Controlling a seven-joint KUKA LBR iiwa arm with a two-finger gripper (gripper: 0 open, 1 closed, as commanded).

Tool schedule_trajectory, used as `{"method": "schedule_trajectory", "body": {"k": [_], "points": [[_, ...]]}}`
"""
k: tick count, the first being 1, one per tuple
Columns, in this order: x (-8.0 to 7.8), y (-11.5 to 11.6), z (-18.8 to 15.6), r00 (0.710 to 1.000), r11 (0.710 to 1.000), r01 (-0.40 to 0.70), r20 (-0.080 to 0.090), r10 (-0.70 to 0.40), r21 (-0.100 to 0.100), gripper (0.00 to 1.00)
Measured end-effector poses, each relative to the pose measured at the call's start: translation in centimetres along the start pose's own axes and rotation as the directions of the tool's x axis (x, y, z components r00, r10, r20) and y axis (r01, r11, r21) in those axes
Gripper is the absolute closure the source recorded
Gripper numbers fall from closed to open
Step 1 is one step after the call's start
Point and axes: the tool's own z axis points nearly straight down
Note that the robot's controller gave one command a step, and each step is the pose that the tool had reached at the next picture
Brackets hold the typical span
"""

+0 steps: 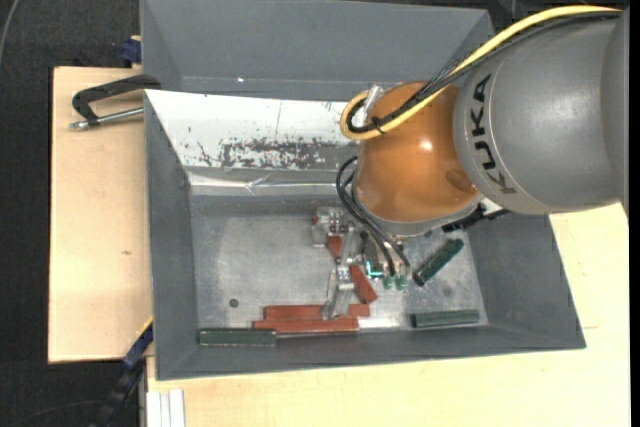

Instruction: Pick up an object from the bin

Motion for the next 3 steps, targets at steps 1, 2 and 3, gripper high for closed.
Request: {"method": "schedule_trajectory", "body": {"k": [1, 2, 3], "points": [[-2.3, -10.9, 8.2, 0.996, 0.996, -0.085, 0.004, 0.085, 0.003, 0.00], [-2.3, -10.4, 7.9, 0.997, 0.997, -0.078, 0.008, 0.078, -0.001, 1.00], [-0.9, -5.5, -8.5, 1.000, 1.000, 0.023, 0.014, -0.023, -0.001, 1.00]]}}
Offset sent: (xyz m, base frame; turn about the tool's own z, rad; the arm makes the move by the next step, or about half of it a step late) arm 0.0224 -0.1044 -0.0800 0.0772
